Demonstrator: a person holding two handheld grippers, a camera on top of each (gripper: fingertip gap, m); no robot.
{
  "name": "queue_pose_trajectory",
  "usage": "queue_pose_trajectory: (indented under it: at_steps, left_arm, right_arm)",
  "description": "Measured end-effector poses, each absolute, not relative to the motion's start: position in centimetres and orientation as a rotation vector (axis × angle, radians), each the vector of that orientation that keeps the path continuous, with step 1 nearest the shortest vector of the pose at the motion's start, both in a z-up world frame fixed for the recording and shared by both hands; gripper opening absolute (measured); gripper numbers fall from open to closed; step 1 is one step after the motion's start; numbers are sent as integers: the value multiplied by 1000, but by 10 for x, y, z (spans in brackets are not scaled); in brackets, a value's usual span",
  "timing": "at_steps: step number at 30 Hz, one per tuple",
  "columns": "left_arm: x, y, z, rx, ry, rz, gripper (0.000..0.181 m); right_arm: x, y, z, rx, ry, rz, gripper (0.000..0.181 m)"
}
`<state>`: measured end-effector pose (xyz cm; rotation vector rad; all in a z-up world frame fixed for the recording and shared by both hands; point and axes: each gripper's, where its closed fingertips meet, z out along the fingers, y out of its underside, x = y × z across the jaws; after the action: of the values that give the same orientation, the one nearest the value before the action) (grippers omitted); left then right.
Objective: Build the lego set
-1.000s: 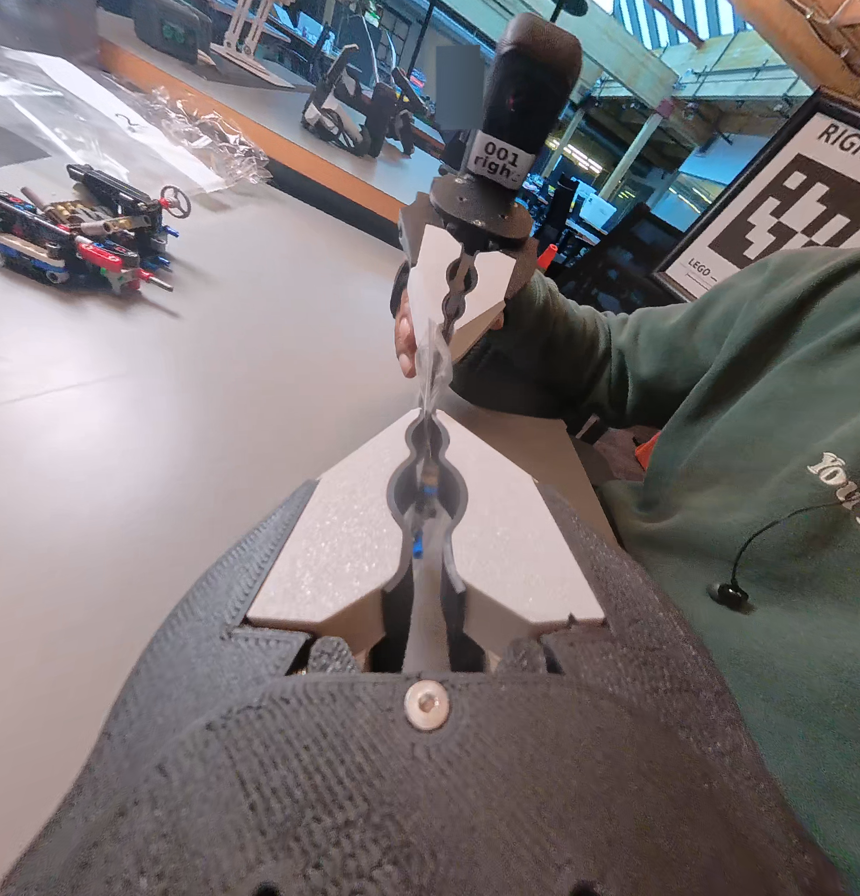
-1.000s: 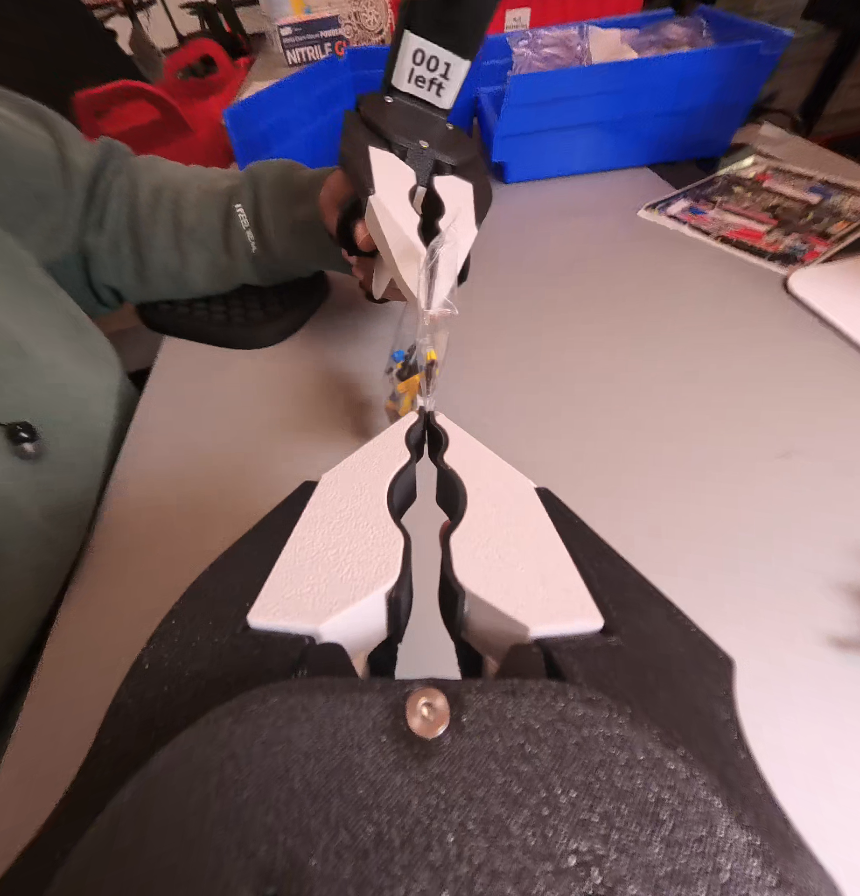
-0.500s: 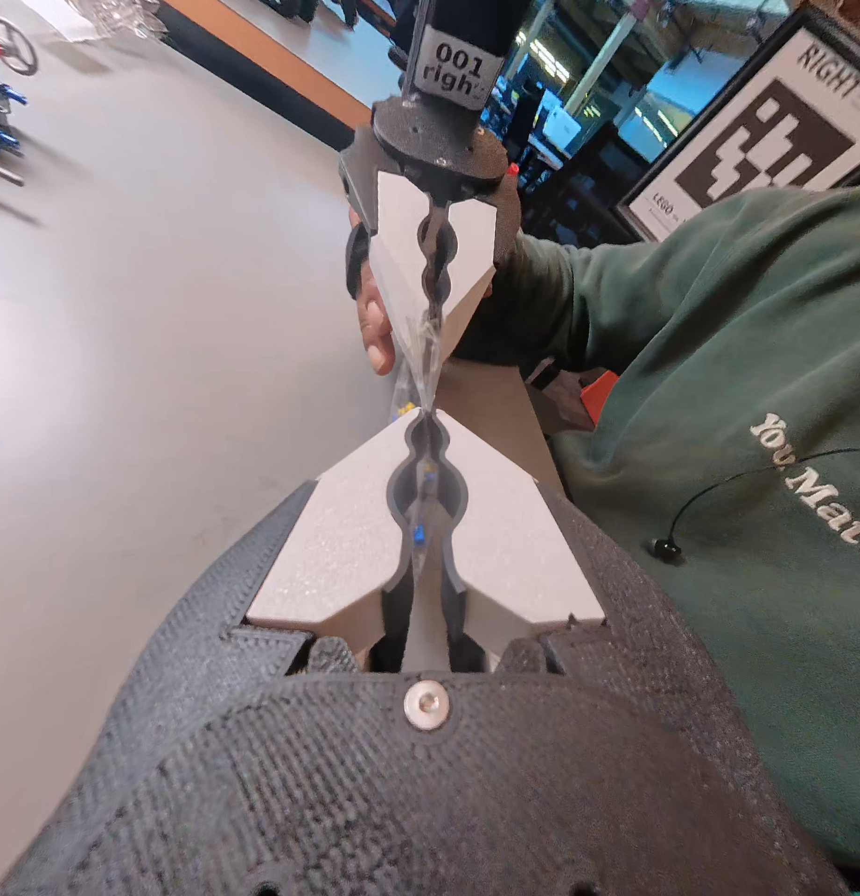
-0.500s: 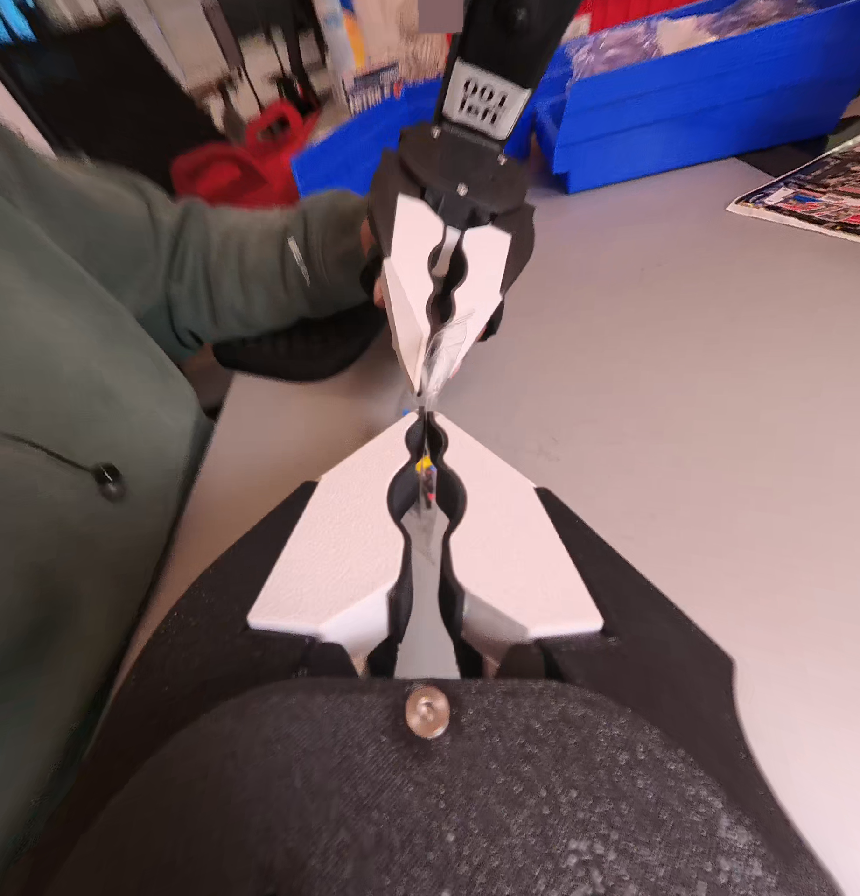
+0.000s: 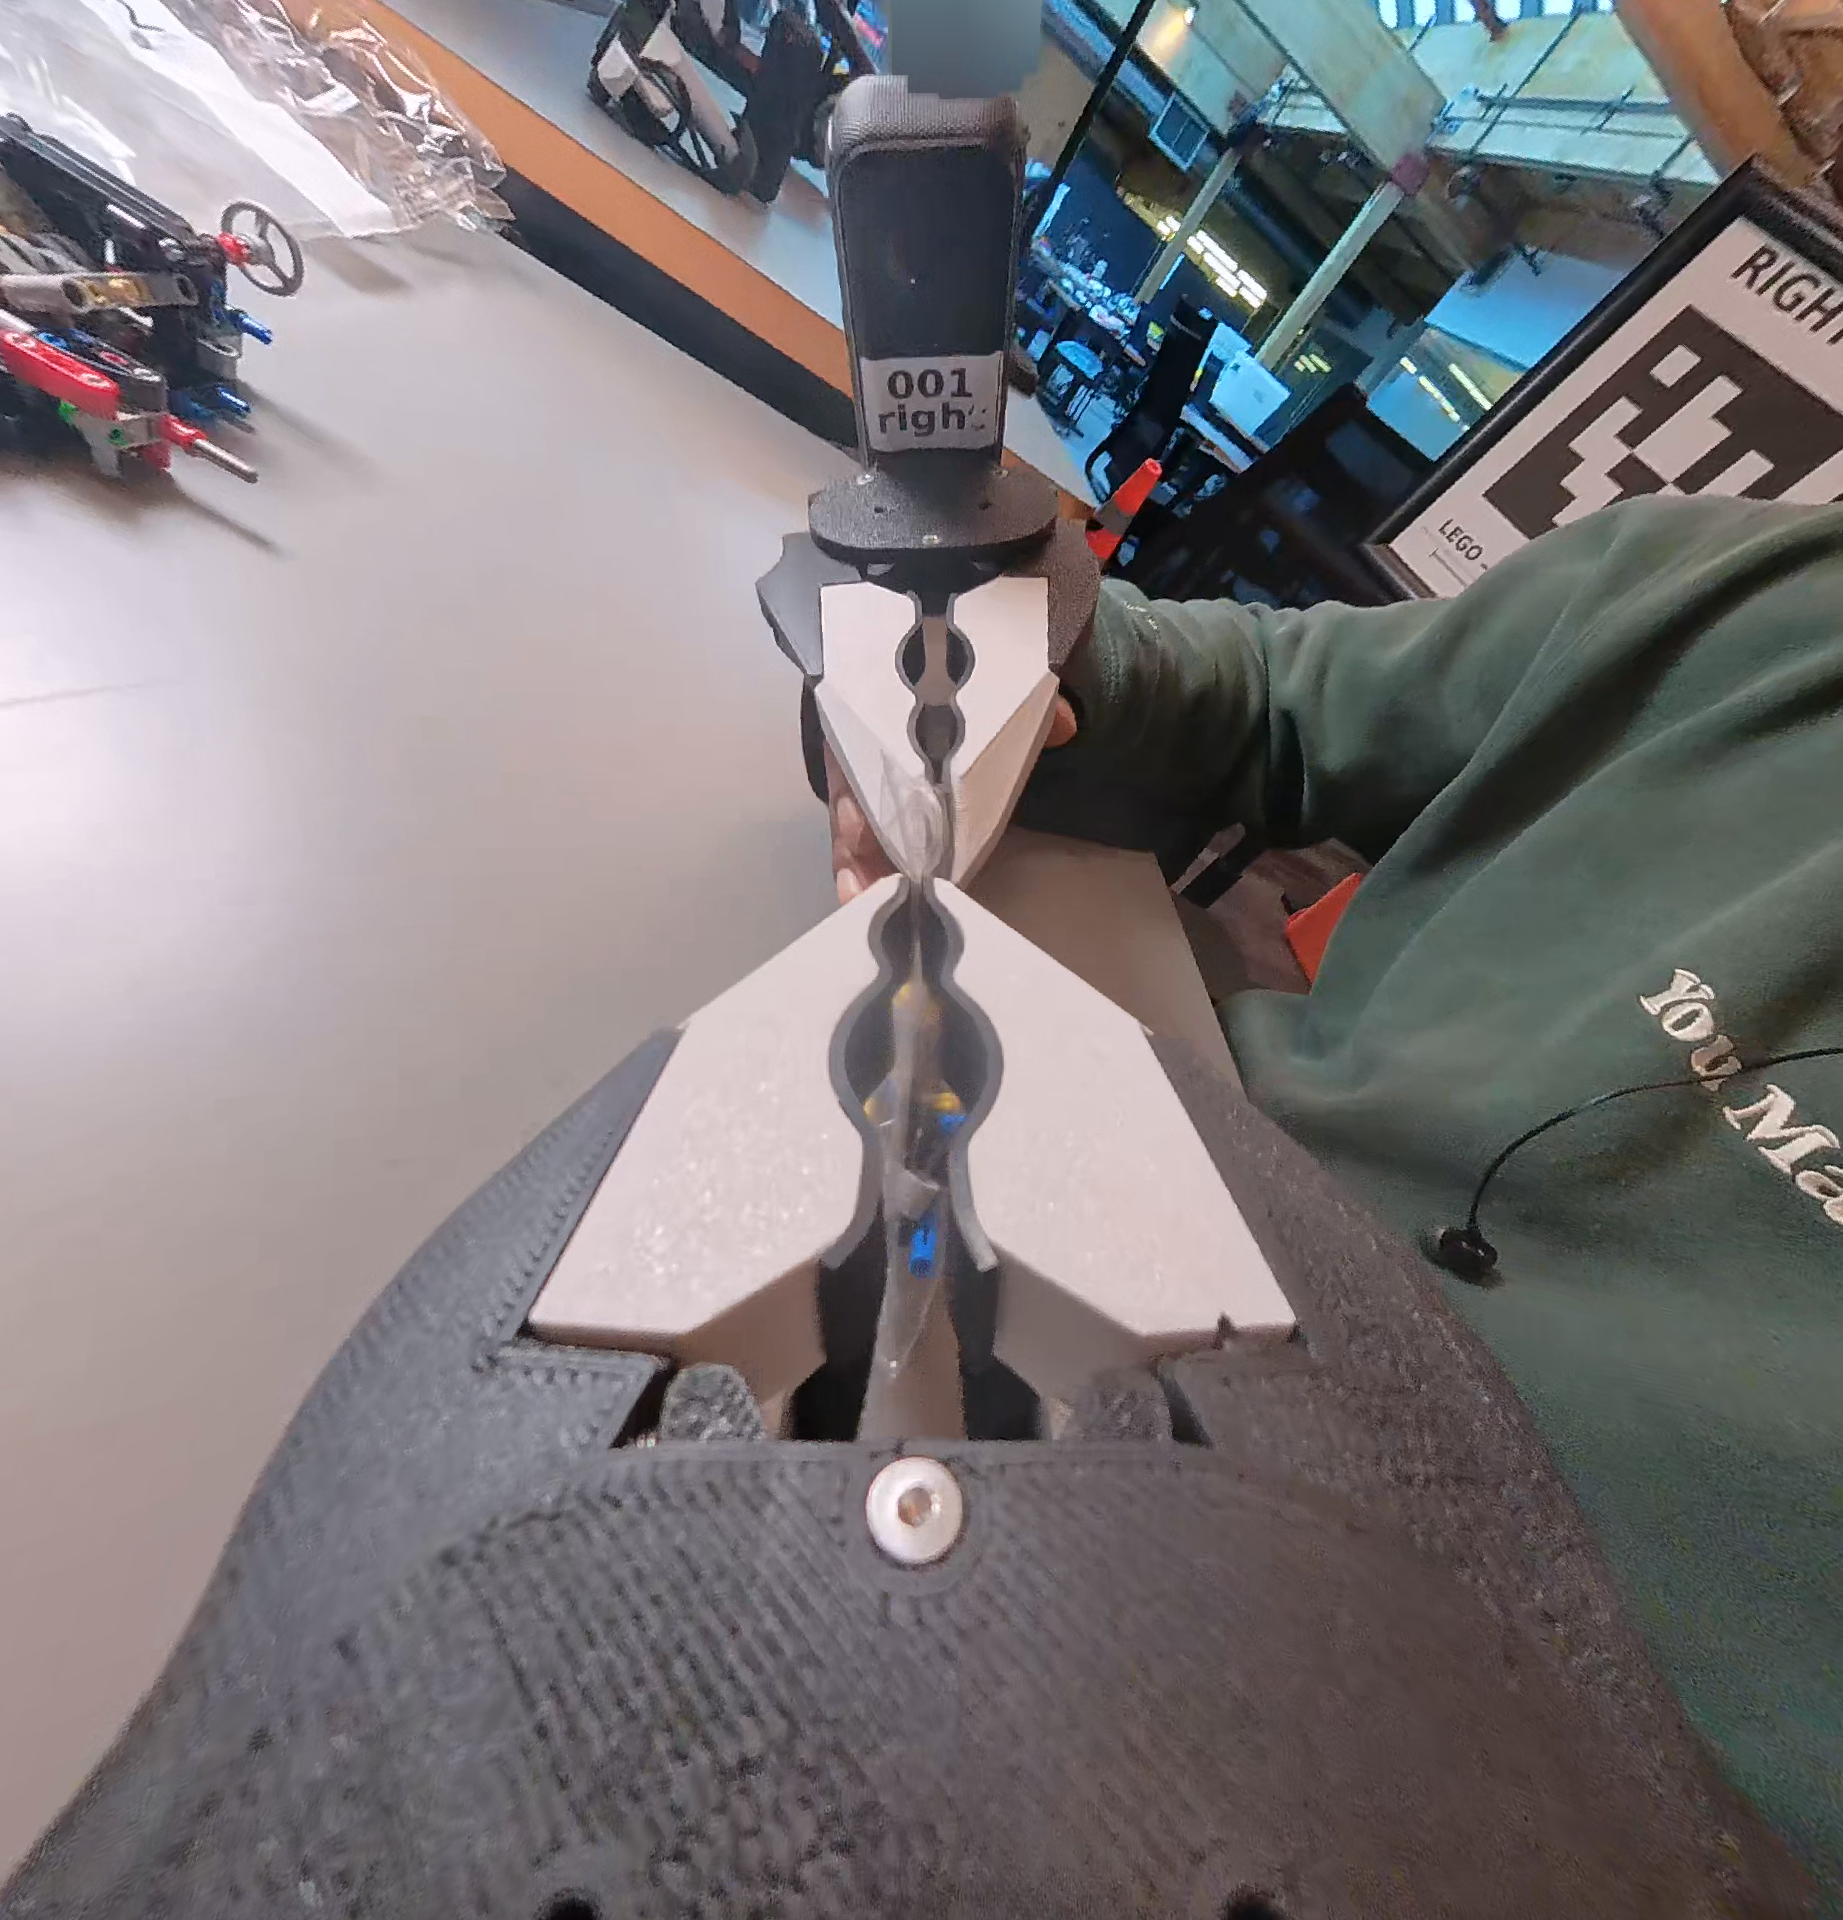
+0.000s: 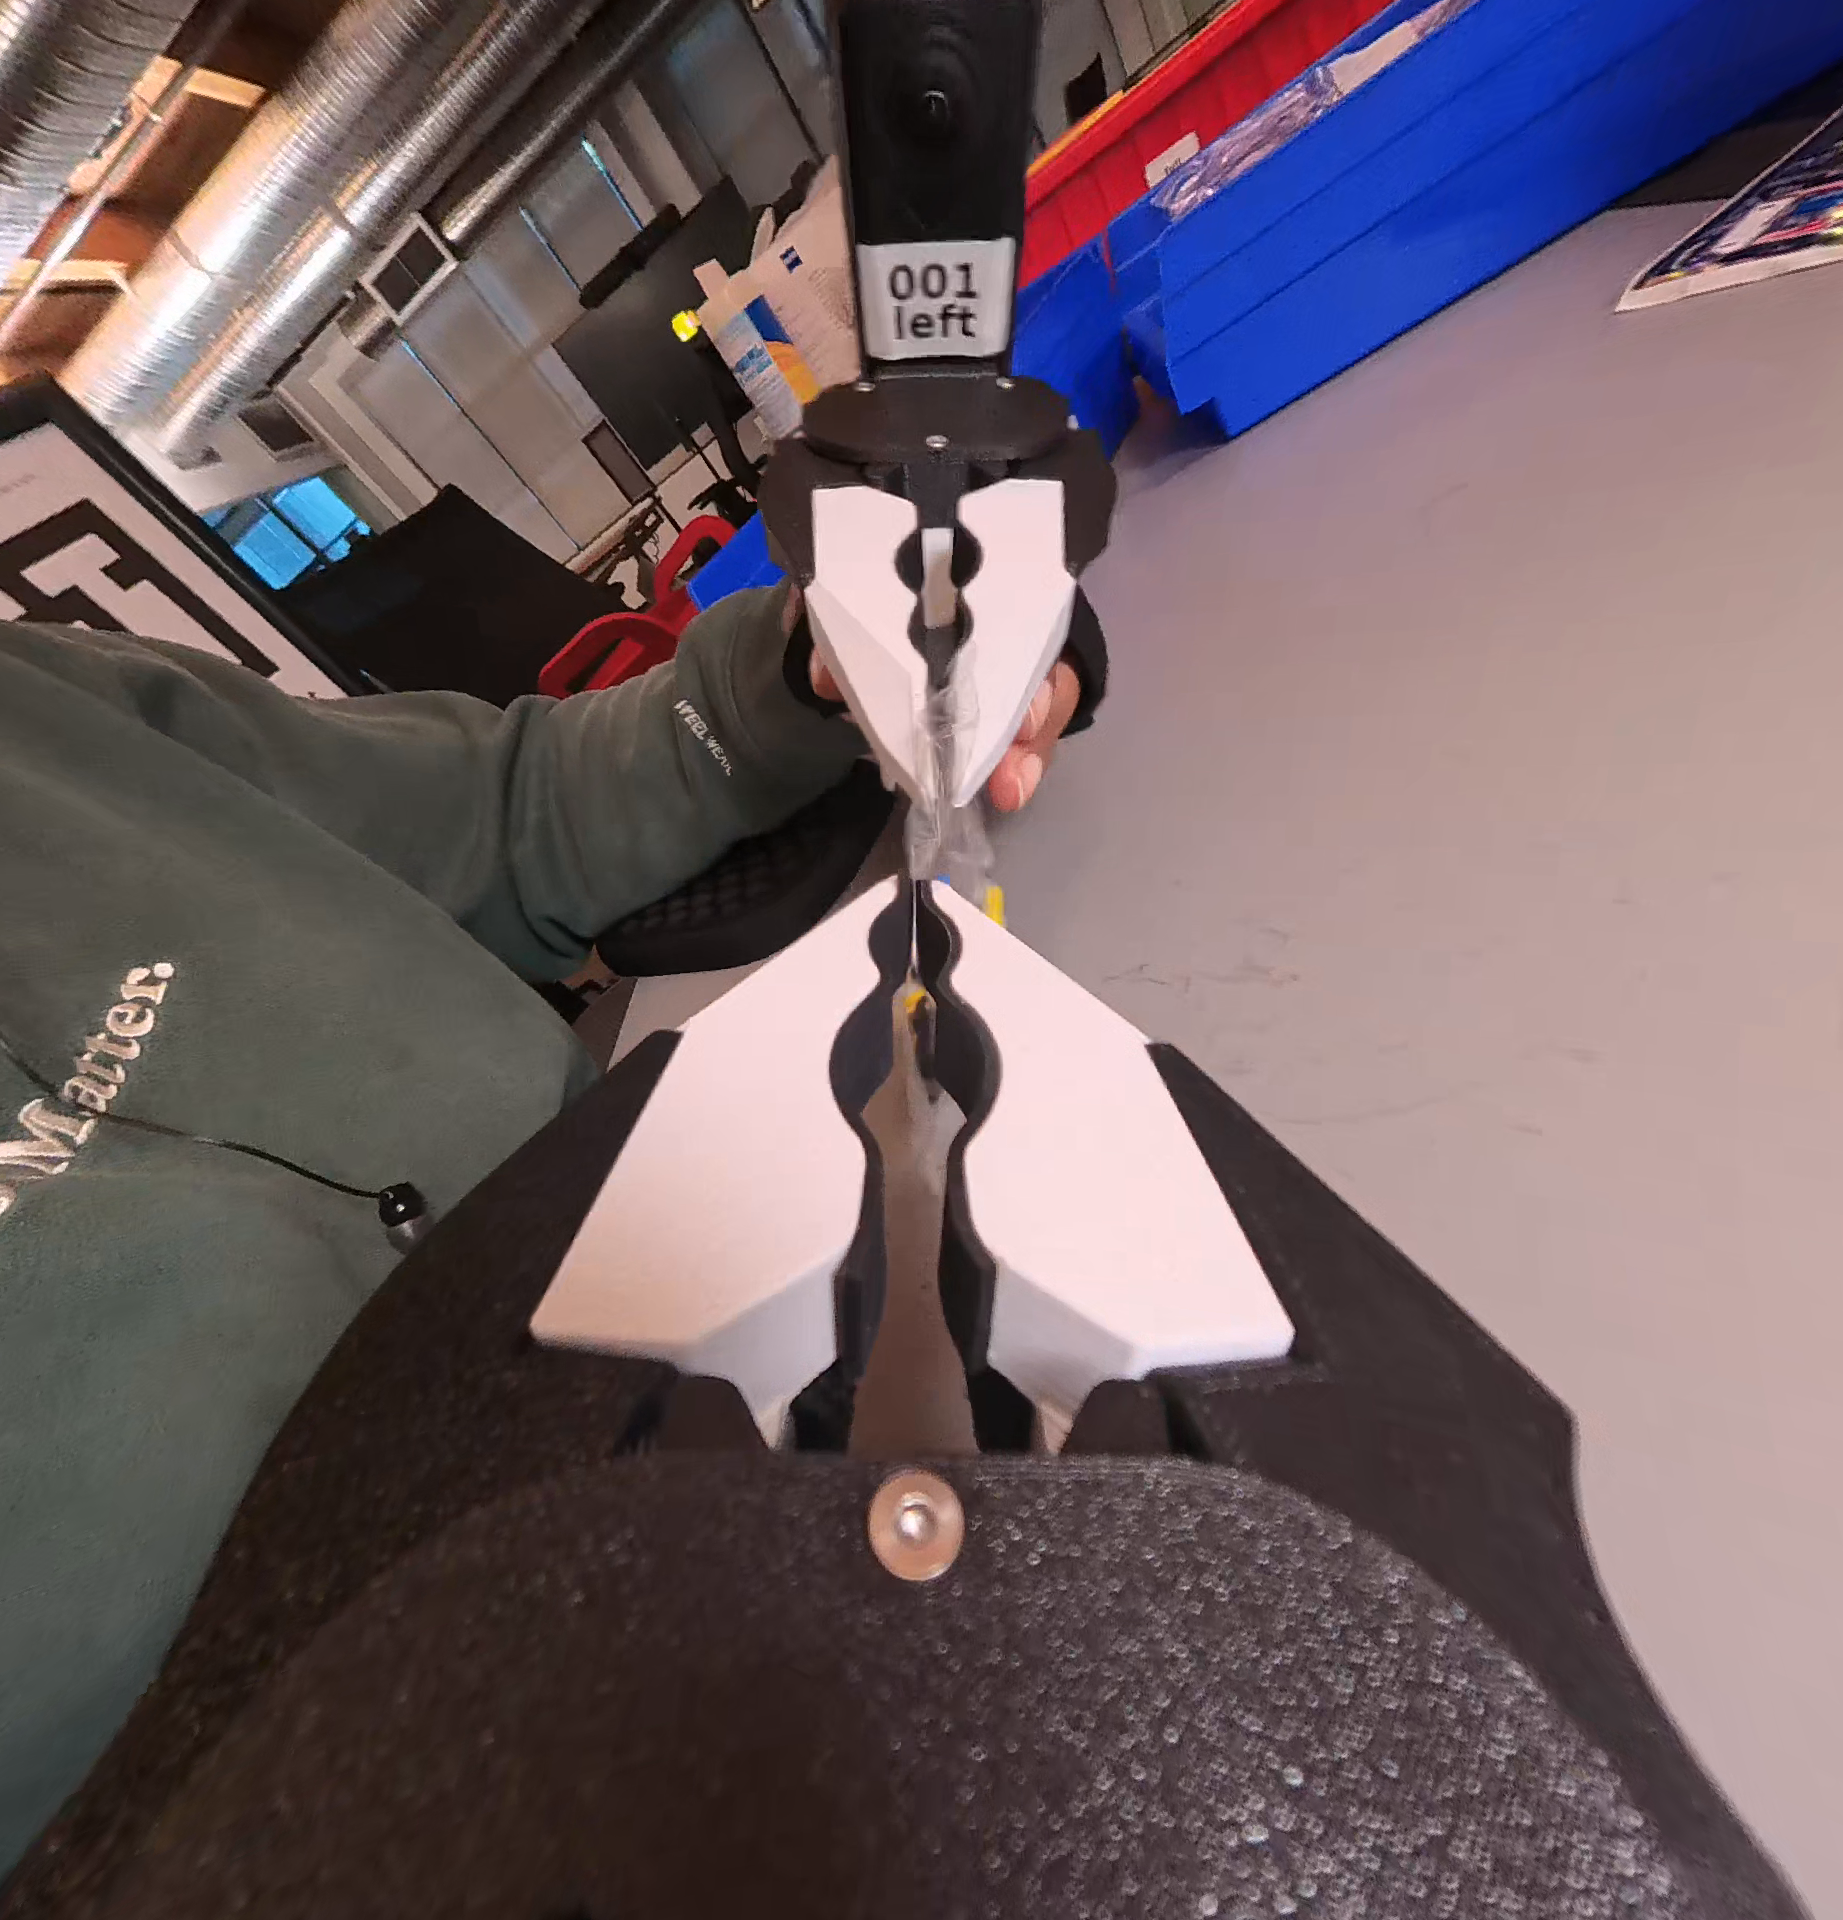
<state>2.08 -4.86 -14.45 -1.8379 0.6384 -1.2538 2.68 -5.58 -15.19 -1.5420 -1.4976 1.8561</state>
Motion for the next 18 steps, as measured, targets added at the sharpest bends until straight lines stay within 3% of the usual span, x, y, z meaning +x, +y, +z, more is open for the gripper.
queue_pose_trajectory:
  at_steps: [5,9,12,18]
  left_arm:
    - [23,-58,-156,-1928,705,-1268,0]
    - [38,-71,-163,-1967,811,-1287,0]
    - [46,-78,-169,-1993,863,-1284,0]
    - [44,-77,-164,-1988,802,-1364,0]
  right_arm:
    - [34,-59,-169,-1516,-1702,1680,1]
    - [32,-67,-154,-1477,-1667,1759,30]
    - [32,-70,-161,-1469,-1704,1721,6]
    - [36,-72,-152,-1357,-1709,1738,0]
